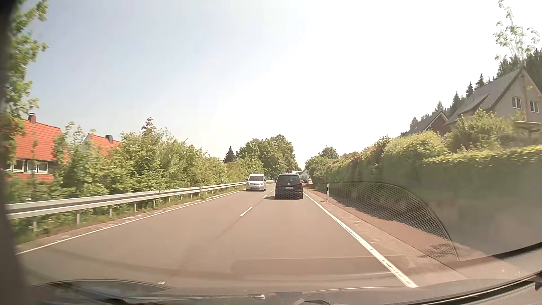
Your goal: Follow the waypoints while adhering to traffic rules and regulations
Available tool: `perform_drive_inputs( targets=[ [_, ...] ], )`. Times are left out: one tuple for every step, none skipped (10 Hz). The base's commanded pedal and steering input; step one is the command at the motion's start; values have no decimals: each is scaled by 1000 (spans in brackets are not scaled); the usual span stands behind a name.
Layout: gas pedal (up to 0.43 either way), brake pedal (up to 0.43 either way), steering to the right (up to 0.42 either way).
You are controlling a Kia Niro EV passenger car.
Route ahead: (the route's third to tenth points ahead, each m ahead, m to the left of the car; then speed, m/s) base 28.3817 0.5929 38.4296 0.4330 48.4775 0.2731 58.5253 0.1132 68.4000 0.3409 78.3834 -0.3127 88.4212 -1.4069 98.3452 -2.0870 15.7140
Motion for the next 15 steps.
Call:
perform_drive_inputs(
  targets=[
    [209,0,0],
    [220,0,0],
    [220,0,0],
    [220,0,0],
    [220,0,0],
    [220,0,0],
    [220,0,2],
    [220,0,4],
    [220,0,4],
    [220,0,5],
    [220,0,6],
    [220,0,5],
    [220,0,5],
    [220,0,1],
    [220,0,1]
  ],
)
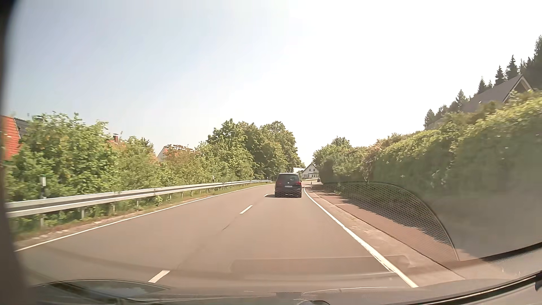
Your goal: Follow the waypoints while adhering to traffic rules and regulations
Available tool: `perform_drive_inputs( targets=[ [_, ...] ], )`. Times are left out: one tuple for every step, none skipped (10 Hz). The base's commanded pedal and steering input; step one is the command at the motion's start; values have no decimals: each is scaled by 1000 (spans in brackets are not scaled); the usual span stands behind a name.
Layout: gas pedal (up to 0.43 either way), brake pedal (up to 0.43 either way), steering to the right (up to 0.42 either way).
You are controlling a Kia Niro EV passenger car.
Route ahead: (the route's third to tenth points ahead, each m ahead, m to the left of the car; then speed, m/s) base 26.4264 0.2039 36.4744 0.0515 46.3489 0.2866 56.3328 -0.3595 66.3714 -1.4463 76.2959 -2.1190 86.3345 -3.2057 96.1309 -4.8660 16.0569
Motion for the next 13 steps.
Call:
perform_drive_inputs(
  targets=[
    [220,0,1],
    [220,0,0],
    [220,0,0],
    [220,0,1],
    [220,0,1],
    [220,0,1],
    [220,0,2],
    [220,0,3],
    [220,0,5],
    [220,0,7],
    [209,0,7],
    [197,0,7],
    [197,0,8]
  ],
)
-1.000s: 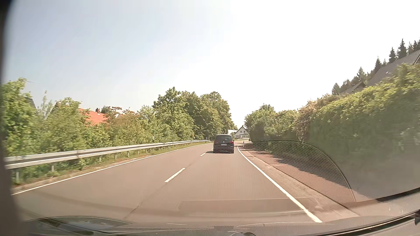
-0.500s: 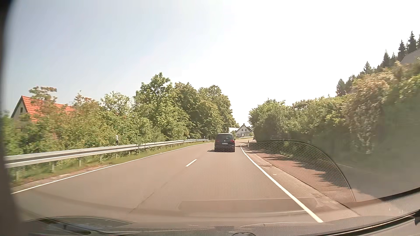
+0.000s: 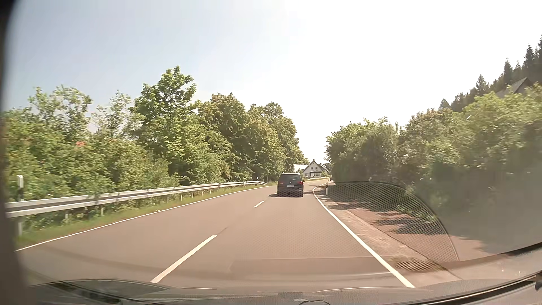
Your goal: Follow the waypoints while adhering to traffic rules and regulations
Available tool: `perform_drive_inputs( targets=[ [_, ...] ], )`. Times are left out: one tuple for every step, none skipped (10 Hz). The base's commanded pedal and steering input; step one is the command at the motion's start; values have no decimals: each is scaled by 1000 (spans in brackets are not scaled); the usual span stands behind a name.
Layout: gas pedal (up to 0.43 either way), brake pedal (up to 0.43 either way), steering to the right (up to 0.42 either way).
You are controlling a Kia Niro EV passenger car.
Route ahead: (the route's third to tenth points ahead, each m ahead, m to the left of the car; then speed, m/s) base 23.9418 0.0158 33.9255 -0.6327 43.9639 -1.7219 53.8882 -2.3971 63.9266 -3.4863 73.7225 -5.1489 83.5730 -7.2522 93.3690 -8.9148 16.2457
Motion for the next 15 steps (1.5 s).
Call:
perform_drive_inputs(
  targets=[
    [197,0,9],
    [197,0,10],
    [197,0,11],
    [197,0,10],
    [197,0,11],
    [197,0,10],
    [197,0,10],
    [209,0,10],
    [209,0,10],
    [220,0,11],
    [220,0,10],
    [220,0,10],
    [220,0,10],
    [220,0,10],
    [220,0,10]
  ],
)
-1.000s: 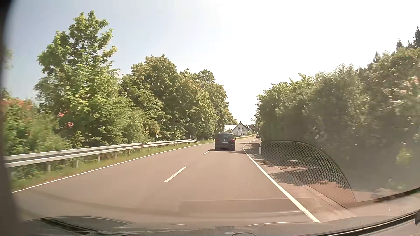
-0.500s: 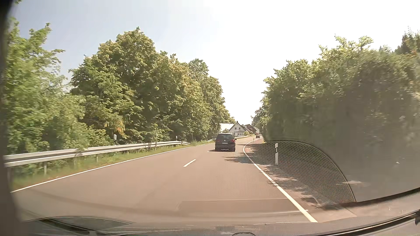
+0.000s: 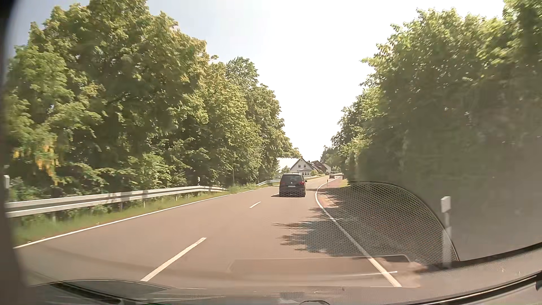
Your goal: Follow the waypoints while adhering to traffic rules and regulations
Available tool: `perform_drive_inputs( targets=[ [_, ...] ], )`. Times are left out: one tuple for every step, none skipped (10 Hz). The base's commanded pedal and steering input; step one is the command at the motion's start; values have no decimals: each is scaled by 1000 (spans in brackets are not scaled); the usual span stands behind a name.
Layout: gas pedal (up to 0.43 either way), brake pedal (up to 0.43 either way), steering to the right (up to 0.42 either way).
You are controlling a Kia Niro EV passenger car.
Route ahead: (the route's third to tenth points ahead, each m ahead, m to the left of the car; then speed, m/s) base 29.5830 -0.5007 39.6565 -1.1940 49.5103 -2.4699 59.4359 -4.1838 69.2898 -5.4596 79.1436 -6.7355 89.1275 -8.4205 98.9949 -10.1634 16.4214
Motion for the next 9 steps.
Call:
perform_drive_inputs(
  targets=[
    [220,0,11],
    [220,0,14],
    [220,0,17],
    [220,0,21],
    [220,0,21],
    [220,0,16],
    [209,0,11],
    [189,0,6],
    [189,0,6]
  ],
)
